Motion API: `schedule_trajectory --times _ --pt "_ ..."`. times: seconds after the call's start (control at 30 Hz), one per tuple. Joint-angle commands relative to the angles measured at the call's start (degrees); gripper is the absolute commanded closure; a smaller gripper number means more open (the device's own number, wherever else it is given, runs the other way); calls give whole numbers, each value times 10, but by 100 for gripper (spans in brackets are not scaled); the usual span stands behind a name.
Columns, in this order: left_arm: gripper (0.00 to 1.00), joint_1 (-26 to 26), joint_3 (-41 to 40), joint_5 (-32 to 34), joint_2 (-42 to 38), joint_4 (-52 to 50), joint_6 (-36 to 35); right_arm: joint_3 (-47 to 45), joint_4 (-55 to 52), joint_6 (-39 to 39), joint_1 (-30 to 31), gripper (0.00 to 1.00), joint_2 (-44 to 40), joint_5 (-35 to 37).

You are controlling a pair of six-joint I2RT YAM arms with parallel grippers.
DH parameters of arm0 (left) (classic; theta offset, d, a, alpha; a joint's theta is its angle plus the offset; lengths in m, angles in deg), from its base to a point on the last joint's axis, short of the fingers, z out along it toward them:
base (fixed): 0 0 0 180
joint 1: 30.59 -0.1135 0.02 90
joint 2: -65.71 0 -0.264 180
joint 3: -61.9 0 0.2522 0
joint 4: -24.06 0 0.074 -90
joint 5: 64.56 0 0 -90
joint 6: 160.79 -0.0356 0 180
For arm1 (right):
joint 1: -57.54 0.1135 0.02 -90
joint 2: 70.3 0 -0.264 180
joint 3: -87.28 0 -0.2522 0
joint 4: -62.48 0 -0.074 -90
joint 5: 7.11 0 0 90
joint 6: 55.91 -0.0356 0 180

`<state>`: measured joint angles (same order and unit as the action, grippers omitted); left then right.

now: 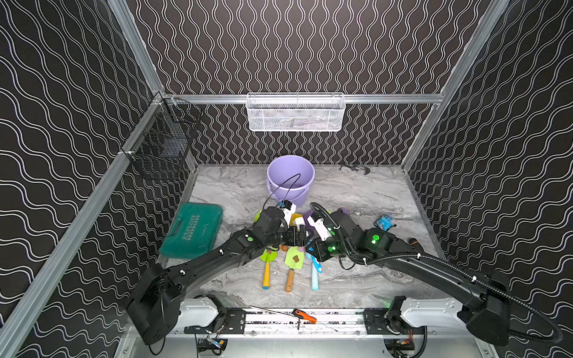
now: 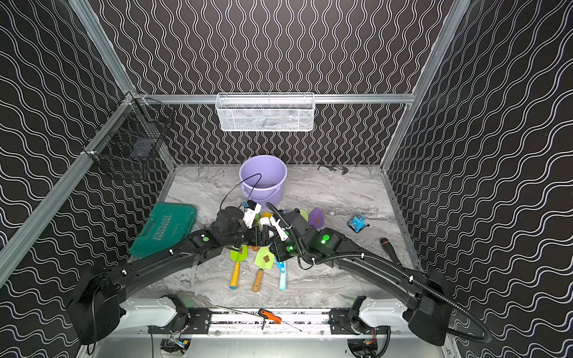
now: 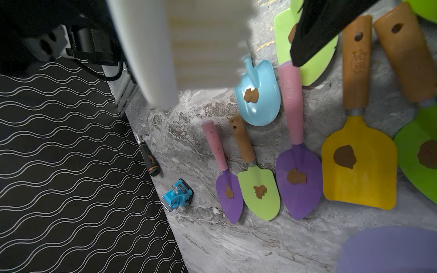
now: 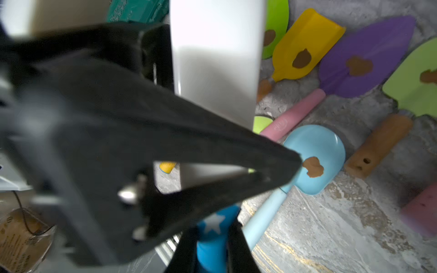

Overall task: Brush the soil off the hand trowel and place it into the bucket
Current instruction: Pick up the brush from the center of the board.

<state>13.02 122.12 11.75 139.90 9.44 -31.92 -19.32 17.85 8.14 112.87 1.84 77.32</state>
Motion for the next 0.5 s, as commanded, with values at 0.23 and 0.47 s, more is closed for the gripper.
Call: schedule_trajectory --times 0.23,0.47 --pt "15 1 -7 2 14 39 22 9 24 -19 17 100 -2 72" --pt "18 1 -10 8 23 40 29 -8 42 -20 17 100 -24 78"
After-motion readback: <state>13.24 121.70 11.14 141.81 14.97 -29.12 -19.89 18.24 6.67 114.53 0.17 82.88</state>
